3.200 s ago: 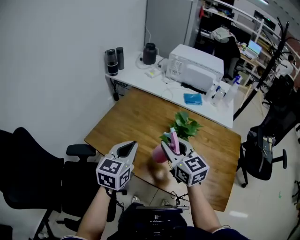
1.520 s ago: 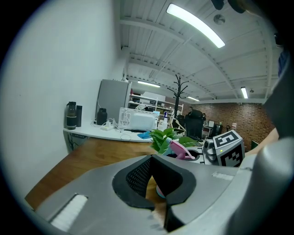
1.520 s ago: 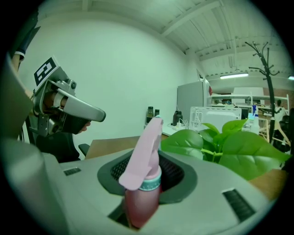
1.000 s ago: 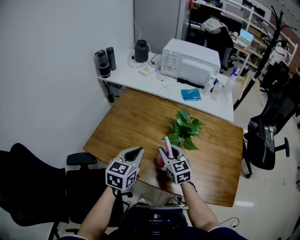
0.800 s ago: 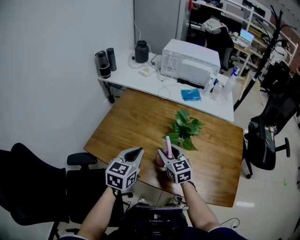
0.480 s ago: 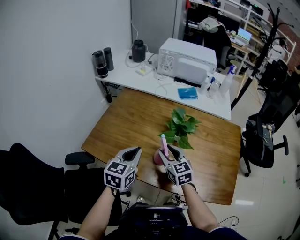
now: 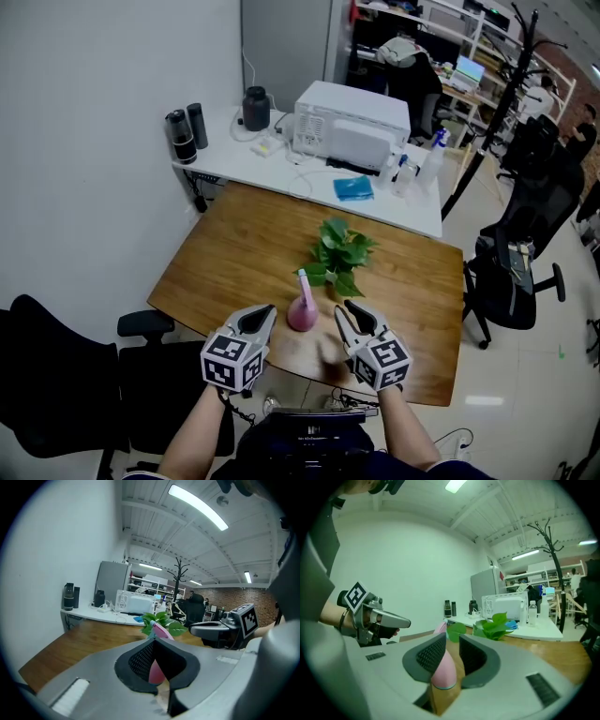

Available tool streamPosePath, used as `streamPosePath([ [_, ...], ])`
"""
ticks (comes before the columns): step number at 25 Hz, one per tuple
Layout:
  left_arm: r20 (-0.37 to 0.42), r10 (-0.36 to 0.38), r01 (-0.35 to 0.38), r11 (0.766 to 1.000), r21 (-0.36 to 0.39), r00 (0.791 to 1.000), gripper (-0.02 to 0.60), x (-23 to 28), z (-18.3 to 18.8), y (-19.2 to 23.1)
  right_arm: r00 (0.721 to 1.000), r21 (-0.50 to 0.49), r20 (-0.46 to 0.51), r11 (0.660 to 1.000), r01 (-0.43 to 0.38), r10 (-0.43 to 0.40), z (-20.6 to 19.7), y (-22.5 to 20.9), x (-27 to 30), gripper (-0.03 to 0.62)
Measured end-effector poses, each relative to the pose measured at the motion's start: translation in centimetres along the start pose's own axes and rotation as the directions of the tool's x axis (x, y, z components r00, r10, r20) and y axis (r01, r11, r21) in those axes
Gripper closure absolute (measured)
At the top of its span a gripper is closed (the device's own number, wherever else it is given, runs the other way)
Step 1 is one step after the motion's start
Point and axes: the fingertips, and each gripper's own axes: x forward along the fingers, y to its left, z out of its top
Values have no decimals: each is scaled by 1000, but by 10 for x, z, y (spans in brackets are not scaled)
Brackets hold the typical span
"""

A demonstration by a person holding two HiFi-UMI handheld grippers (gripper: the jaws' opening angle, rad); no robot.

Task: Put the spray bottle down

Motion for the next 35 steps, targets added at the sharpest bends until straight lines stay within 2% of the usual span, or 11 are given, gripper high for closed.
streamPosePath([
  [2, 16, 0, 0, 1000, 2, 1000, 575, -2, 6, -5, 999, -4, 25, 1000, 23, -23, 13, -9, -9, 524],
  [3, 23, 2, -2, 1000, 3, 1000, 575, -3, 9, -8, 999, -8, 32, 999, 32, -31, 18, -12, -13, 563],
  [5, 34, 7, -7, 1000, 6, 999, 575, -4, 13, -13, 999, -13, 38, 999, 31, -31, 28, -14, -19, 591],
  [11, 57, 20, -21, 1000, 17, 998, 575, -6, 27, -21, 999, -6, 47, 1000, -5, 5, 48, -11, -25, 589],
  [35, 50, 48, -48, 999, 17, 998, 575, 2, 33, -23, 998, 30, 46, 999, -43, 42, 51, -16, -18, 591],
])
